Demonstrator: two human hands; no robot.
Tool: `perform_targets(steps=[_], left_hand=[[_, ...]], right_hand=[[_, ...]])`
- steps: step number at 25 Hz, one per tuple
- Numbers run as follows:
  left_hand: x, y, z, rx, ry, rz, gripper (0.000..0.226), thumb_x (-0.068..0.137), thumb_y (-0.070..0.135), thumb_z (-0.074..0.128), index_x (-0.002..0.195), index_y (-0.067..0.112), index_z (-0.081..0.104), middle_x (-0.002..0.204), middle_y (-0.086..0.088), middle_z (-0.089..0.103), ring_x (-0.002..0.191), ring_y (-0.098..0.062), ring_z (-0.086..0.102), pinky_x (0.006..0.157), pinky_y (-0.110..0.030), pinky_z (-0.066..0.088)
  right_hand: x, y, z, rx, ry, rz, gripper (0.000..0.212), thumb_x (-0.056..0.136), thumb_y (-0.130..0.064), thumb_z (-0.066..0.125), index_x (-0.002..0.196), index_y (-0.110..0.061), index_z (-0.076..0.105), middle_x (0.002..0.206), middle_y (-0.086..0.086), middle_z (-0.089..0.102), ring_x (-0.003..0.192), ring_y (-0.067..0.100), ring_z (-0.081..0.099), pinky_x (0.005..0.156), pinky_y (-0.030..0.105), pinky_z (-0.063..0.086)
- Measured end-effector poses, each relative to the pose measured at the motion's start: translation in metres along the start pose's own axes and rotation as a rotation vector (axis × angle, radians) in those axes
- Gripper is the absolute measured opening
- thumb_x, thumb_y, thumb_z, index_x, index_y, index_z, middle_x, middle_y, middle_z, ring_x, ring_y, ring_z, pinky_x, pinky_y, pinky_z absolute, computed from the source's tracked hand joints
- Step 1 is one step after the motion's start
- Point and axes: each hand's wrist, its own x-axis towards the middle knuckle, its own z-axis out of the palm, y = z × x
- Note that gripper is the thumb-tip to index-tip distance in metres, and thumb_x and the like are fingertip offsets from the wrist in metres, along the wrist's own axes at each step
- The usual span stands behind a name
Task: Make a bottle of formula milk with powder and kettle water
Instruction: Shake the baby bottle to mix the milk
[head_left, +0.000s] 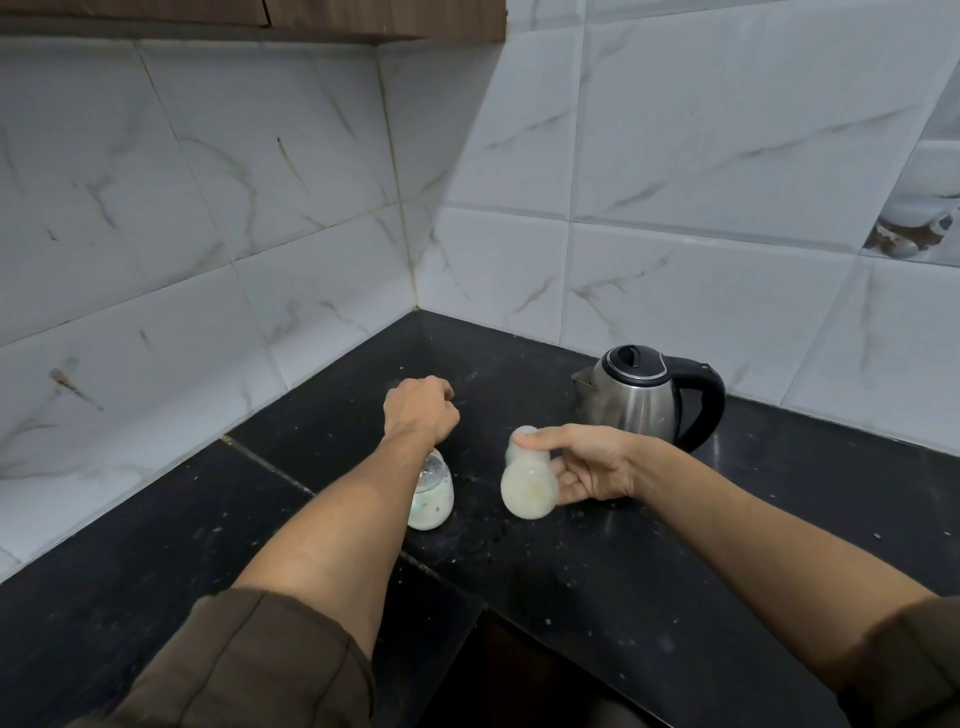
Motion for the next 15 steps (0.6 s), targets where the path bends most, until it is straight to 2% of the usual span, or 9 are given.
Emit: perform_targets(steps=[2,6,8,10,13,15], left_hand=[[0.0007,0.0007,0.0012,0.002,-0.004,0.007,0.04,0.096,0.017,0.058,0.133,0.025,0.07,0.127,-0.003,0.074,0.119,-0.026,0.066,0.105,-0.042,0.052],[0.0006,0.0041,0.0011,0.014,0.003,0.007,0.041,0.095,0.016,0.056,0.133,0.026,0.07,0.127,-0.003,0.074,0.121,-0.026,0.065,0.106,-0.04,0.05],[0.0014,0.005,0.0017,0.013,-0.006,0.007,0.041,0.096,0.016,0.056,0.133,0.026,0.07,0.128,-0.004,0.073,0.122,-0.027,0.064,0.106,-0.041,0.049],[0.0009,0.0063,0.0017,0.017,-0.008,0.008,0.041,0.096,0.016,0.056,0.134,0.025,0.07,0.128,-0.004,0.073,0.122,-0.027,0.064,0.107,-0.041,0.049],[0.0015,0.0046,0.0008,0.019,-0.006,0.009,0.041,0.097,0.016,0.056,0.134,0.025,0.07,0.128,-0.004,0.073,0.122,-0.027,0.064,0.107,-0.042,0.049],[0.0011,0.0039,0.0001,0.023,-0.003,0.006,0.04,0.097,0.016,0.056,0.134,0.025,0.07,0.127,-0.003,0.073,0.121,-0.026,0.065,0.107,-0.042,0.049]], right_hand=[[0.0019,0.0018,-0.0028,-0.025,0.0,-0.039,0.064,0.077,-0.047,0.088,0.127,-0.015,0.065,0.102,0.018,0.079,0.078,0.023,0.08,0.06,0.031,0.064],[0.0023,-0.0042,-0.0039,0.11,0.195,-0.056,0.053,0.078,-0.041,0.088,0.119,-0.014,0.067,0.085,0.018,0.08,0.068,0.024,0.08,0.052,0.03,0.063],[0.0005,-0.0049,-0.0006,0.06,0.103,-0.027,0.064,0.073,-0.044,0.091,0.123,-0.012,0.067,0.095,0.018,0.08,0.074,0.024,0.08,0.057,0.031,0.064],[0.0028,-0.0016,0.0007,-0.026,0.011,-0.048,0.067,0.073,-0.047,0.09,0.127,-0.016,0.065,0.106,0.018,0.079,0.079,0.023,0.08,0.061,0.031,0.065],[0.0036,-0.0027,-0.0002,0.036,0.114,-0.05,0.067,0.075,-0.045,0.089,0.128,-0.011,0.065,0.101,0.02,0.079,0.076,0.025,0.08,0.058,0.032,0.065],[0.0013,-0.0038,-0.002,0.023,0.099,-0.032,0.07,0.073,-0.044,0.089,0.129,-0.01,0.064,0.101,0.02,0.079,0.077,0.025,0.08,0.059,0.032,0.064]])
